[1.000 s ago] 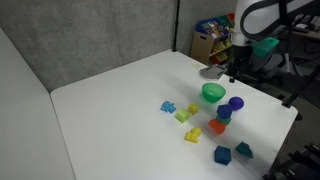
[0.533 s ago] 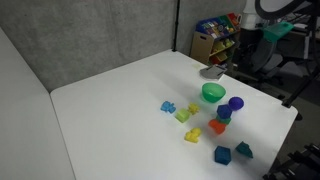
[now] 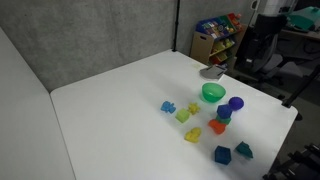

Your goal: Remove the blue block from the green bowl and put it on top of the green block then remove the green toy from the bowl and put it on the table

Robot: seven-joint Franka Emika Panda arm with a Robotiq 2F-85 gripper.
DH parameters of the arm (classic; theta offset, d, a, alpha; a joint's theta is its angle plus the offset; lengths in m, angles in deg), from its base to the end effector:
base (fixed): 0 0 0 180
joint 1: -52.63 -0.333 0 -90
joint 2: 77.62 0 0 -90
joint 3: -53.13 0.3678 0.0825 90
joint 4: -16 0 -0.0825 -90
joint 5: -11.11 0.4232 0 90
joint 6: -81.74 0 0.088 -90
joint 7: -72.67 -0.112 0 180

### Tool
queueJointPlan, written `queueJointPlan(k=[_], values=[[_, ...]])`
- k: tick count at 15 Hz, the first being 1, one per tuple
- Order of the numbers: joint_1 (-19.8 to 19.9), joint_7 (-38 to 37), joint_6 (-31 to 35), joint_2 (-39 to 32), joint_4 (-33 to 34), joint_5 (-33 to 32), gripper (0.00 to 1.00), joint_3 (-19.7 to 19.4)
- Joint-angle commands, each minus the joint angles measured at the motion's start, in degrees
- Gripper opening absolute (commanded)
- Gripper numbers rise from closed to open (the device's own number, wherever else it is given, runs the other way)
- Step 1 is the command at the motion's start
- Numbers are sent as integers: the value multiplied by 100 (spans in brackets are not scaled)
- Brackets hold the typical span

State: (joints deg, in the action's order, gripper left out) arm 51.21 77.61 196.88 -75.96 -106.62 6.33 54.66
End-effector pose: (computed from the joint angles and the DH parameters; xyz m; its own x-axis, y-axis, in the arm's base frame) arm 0.5530 0.0232 0.4359 0.9792 0.1716 -0.1085 0.1791 -0.9818 0.0631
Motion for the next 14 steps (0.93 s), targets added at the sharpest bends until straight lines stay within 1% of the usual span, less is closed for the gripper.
queueJointPlan(k=[1,5,8,10,11,14], values=[[-53,125,-370,836,-481,195,100,19],[-92,156,-830,1501,-604,528,100,-48],[-84,81,-1011,1784,-607,568,100,-61],[-84,96,-1072,1864,-619,584,100,-80],[-88,16,-1004,1699,-508,491,100,-28],[-88,15,-1009,1705,-512,492,100,-28]])
